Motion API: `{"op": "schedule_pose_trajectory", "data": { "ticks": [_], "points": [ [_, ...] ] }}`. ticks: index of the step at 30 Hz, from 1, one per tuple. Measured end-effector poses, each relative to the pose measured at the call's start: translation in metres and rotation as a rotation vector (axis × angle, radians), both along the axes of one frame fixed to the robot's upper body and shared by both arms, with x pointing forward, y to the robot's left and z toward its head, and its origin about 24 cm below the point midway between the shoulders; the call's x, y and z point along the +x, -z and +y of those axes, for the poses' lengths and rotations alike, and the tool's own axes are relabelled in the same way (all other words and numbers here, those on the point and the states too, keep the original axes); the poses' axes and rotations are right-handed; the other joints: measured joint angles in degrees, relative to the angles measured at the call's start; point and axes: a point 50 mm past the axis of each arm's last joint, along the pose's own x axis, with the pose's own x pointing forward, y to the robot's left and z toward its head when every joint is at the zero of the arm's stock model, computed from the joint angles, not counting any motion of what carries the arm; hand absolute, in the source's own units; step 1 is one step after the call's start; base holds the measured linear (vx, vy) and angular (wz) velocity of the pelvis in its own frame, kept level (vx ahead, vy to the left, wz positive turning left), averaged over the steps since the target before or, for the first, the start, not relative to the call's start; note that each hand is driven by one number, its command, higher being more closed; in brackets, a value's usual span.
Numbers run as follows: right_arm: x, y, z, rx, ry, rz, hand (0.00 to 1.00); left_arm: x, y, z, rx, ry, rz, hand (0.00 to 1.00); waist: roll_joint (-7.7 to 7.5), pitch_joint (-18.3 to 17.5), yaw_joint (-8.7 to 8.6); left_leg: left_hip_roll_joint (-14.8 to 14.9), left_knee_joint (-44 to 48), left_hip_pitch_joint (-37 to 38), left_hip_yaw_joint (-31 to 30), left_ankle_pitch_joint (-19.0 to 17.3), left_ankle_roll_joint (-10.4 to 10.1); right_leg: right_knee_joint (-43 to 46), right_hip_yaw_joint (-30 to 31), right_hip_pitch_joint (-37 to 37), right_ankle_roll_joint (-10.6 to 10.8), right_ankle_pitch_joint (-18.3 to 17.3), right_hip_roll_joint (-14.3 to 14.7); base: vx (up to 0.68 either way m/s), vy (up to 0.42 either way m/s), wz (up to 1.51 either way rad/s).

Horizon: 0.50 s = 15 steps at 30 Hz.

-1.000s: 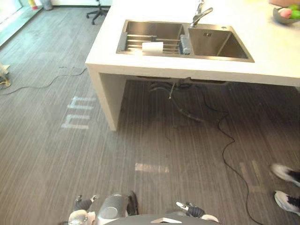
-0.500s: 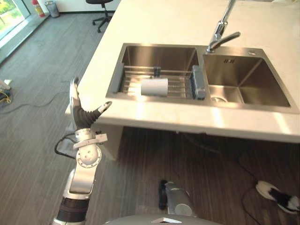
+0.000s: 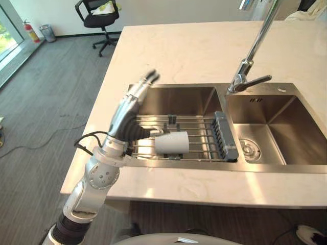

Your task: Walk over to the sink, pick up the cup, carry it to the dishwasher, place the cup inside the dishwasher, then close the dishwasher door

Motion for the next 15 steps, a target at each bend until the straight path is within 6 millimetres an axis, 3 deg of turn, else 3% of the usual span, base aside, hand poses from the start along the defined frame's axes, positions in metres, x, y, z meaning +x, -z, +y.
{"op": "schedule_pose_trajectory", "data": {
  "ticks": [7,11,15],
  "points": [
    [0.000,-0.001,-0.007,-0.055,0.012,0.007,0.00,-0.002,0.024,-0.030,0.225,0.262,0.177,0.00,0.60,-0.5,-0.81,0.4,-3.4,1.7,-0.2,1.0,0.1,9.2,0.7,-4.9,0.3,0.4,0.0,0.03,0.021,0.03],
    [0.010,-0.002,-0.014,-0.077,0.069,-0.034,0.00,0.014,0.041,-0.035,0.315,0.264,0.266,0.00,-0.50,0.2,-2.71,-0.6,-3.5,1.8,1.2,0.8,0.7,15.1,1.4,-9.0,0.3,0.3,-1.8,-0.05,0.043,-0.21],
    [0.007,-0.002,-0.015,-0.078,0.065,-0.018,0.00,0.031,0.045,-0.027,0.383,0.144,0.293,0.00,-1.61,0.0,-1.99,-1.8,-3.1,1.6,5.0,0.4,1.5,3.2,1.9,-5.2,2.3,2.0,-2.0,-0.06,0.044,-0.49]
  ]
}}
